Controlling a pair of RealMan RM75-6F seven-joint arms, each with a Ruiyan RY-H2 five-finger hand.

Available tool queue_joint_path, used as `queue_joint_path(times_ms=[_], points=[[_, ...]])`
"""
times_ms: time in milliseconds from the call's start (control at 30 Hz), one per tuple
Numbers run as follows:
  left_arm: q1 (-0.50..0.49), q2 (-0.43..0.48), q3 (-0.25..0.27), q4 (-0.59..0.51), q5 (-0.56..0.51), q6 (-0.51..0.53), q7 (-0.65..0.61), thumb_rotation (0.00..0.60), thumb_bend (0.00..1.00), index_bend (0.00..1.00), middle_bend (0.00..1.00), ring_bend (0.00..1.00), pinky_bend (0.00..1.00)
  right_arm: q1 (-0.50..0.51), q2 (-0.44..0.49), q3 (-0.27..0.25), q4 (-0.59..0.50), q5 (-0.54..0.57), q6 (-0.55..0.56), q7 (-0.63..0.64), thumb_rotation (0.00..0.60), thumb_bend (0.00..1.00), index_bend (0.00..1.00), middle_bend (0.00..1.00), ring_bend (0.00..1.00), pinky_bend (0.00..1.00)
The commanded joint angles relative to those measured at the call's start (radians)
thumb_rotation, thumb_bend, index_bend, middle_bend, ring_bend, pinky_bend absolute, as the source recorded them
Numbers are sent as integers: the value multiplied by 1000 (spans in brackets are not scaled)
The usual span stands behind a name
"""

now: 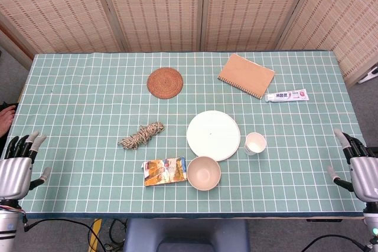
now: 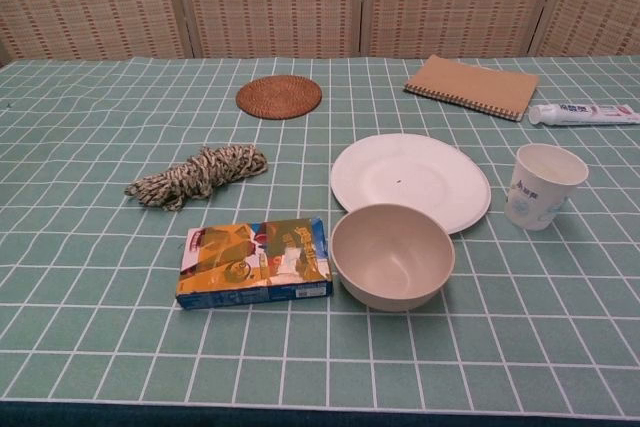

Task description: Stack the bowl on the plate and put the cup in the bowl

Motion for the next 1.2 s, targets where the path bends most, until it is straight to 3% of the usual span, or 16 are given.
queue_joint_path(times_ms=[33, 500, 767, 1200], points=[[4, 2, 1, -1, 0, 3, -3, 600, 287, 120, 32, 88, 32, -1, 2, 0, -2, -4, 4, 0, 600, 294, 41, 122, 133, 278], [10, 8, 4, -15, 10, 15, 4, 600, 286, 120, 31, 88, 32, 14, 11, -9, -12, -61, 5, 3, 600, 294, 41, 122, 133, 278], [16, 12, 6, -21, 14, 23, 6, 600, 286, 120, 32, 88, 32, 115, 21, -19, -52, -158, -111, 9, 600, 294, 41, 123, 133, 278], [19, 12, 7, -31, 17, 27, 17, 600, 287, 120, 32, 88, 32, 360, -16, -33, -114, -307, -395, 0, 600, 258, 41, 122, 133, 278]])
